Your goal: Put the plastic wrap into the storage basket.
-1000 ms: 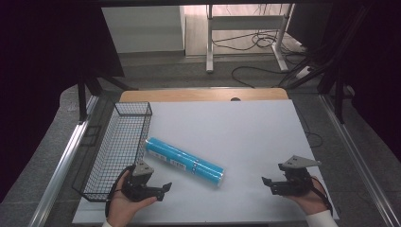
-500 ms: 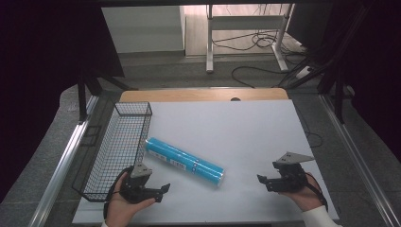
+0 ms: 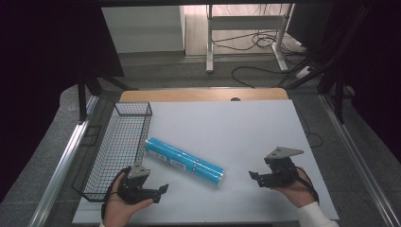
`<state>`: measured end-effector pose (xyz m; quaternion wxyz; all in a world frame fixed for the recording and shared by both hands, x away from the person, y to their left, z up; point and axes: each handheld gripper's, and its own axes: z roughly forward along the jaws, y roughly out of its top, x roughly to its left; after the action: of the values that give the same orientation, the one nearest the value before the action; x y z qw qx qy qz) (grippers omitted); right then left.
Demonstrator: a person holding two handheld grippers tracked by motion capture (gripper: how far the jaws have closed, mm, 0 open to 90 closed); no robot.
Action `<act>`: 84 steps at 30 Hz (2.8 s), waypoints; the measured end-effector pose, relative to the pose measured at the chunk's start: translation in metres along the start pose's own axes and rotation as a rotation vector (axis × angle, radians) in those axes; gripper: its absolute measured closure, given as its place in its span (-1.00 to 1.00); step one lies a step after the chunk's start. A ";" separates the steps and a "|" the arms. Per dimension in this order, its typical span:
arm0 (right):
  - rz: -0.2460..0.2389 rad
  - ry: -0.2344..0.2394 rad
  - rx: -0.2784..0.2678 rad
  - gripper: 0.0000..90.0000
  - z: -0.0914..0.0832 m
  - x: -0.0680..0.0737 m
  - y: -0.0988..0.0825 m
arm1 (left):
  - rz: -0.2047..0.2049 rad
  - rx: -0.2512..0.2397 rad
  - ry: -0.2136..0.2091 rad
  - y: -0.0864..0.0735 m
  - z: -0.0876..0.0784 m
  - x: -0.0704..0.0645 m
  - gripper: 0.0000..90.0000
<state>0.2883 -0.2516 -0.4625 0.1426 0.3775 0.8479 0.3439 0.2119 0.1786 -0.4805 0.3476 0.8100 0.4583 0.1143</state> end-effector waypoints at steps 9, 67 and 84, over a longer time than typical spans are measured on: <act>-0.059 0.064 0.012 -0.52 0.014 0.021 0.038 | 0.000 0.007 -0.006 -0.001 0.000 0.001 -0.66; -0.399 0.207 0.492 -0.29 0.201 0.138 0.141 | 0.008 0.023 -0.014 -0.007 0.004 0.005 -0.67; -0.215 0.325 0.438 -0.29 0.185 0.113 0.148 | 0.003 0.014 -0.013 -0.007 0.002 0.006 -0.66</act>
<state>0.3847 -0.0092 -0.4925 -0.0442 0.2473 0.9488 0.1916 0.2115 0.1854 -0.4871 0.3448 0.8138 0.4556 0.1065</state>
